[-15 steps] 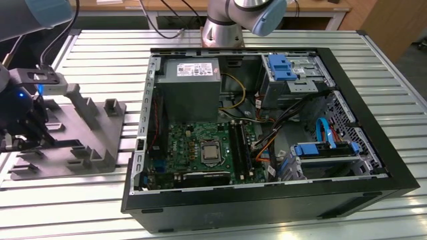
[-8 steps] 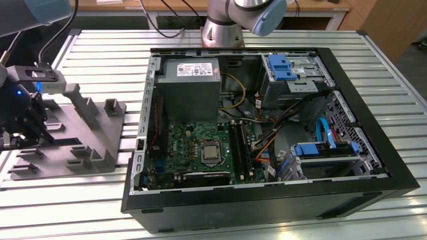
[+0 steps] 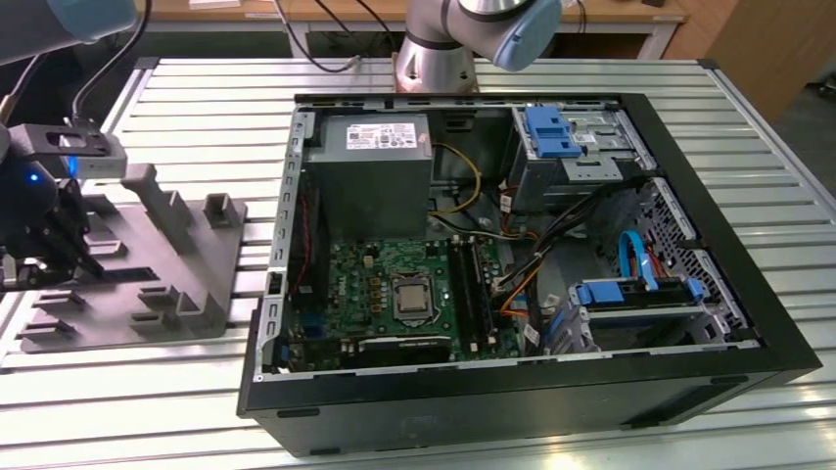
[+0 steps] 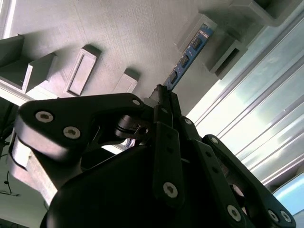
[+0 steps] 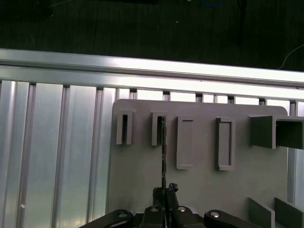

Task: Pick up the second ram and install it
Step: 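Pick up the second ram and move it above second insertion slot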

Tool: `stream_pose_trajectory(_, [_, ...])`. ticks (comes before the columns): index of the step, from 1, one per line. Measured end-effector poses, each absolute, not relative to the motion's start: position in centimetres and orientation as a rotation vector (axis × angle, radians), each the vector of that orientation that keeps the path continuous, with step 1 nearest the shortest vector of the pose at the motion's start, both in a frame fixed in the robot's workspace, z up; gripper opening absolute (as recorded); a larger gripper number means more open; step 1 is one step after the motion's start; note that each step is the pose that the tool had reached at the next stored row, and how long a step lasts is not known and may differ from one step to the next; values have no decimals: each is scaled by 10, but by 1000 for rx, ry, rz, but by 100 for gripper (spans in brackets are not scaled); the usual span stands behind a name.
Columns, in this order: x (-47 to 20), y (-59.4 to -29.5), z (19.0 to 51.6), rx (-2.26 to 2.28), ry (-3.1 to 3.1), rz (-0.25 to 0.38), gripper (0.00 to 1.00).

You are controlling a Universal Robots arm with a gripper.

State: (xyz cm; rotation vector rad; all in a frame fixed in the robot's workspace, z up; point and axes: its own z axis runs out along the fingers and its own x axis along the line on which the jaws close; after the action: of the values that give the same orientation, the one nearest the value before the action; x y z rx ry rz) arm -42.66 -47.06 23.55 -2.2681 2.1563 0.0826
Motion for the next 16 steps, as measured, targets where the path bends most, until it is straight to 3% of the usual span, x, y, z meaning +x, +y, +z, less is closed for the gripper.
stream_pose_trajectory(16, [-427, -471, 245, -2265, 2153, 89, 13])
